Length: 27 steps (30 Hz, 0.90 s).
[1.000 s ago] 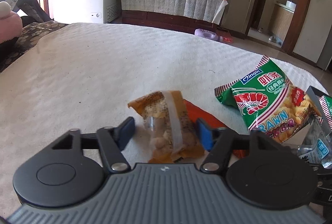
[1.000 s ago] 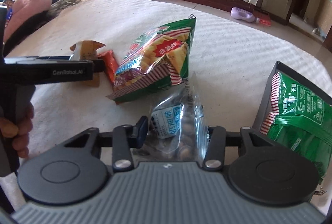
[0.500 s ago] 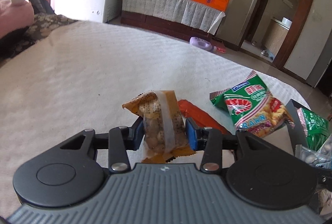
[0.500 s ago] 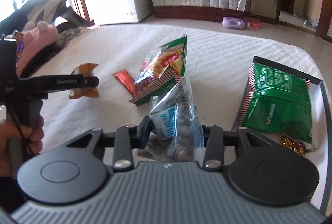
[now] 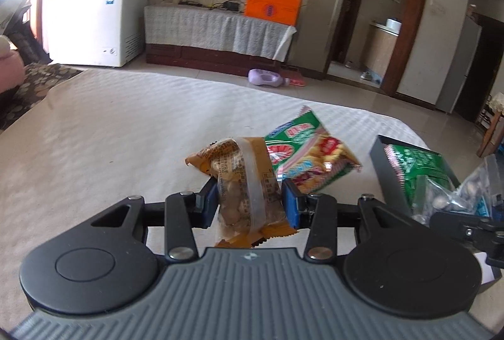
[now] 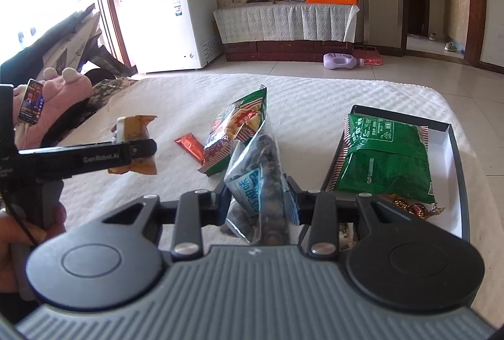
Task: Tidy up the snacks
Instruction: 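Carry the peanut packet with the left tool while the right tool carries the candy bag over the box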
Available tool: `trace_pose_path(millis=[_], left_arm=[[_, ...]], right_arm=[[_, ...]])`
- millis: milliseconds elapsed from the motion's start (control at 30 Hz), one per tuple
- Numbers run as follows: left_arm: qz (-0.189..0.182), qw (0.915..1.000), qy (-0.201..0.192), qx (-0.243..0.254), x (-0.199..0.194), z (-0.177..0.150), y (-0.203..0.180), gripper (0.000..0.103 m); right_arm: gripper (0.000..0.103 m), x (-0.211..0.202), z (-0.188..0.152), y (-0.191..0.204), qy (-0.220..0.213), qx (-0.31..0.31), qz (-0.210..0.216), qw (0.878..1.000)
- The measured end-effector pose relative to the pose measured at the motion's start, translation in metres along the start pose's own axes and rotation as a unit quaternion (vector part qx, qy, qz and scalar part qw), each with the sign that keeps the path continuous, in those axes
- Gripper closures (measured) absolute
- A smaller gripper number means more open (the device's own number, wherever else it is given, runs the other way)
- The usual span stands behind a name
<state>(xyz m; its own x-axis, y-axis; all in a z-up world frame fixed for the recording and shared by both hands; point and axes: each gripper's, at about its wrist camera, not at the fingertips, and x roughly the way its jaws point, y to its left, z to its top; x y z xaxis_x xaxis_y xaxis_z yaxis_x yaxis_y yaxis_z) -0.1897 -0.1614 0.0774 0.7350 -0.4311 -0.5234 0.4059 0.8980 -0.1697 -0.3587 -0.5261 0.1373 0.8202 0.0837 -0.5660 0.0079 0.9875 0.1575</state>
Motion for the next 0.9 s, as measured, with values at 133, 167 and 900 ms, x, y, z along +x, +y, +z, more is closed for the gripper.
trace_pose_path(millis=[133, 167, 900], left_arm=[[-0.018, 0.9997, 0.000, 0.014, 0.001, -0.001, -0.021, 0.055], [-0.022, 0.9996, 0.000, 0.017, 0.001, -0.002, -0.026, 0.055], [-0.088, 0.9933, 0.003, 0.075, 0.011, -0.013, -0.108, 0.055]], right_arm=[[0.065, -0.010, -0.001, -0.004, -0.012, 0.003, -0.007, 1.000], [0.065, -0.012, -0.002, -0.005, -0.013, 0.004, -0.010, 1.000], [0.065, -0.046, -0.011, -0.051, -0.040, 0.036, -0.056, 0.997]])
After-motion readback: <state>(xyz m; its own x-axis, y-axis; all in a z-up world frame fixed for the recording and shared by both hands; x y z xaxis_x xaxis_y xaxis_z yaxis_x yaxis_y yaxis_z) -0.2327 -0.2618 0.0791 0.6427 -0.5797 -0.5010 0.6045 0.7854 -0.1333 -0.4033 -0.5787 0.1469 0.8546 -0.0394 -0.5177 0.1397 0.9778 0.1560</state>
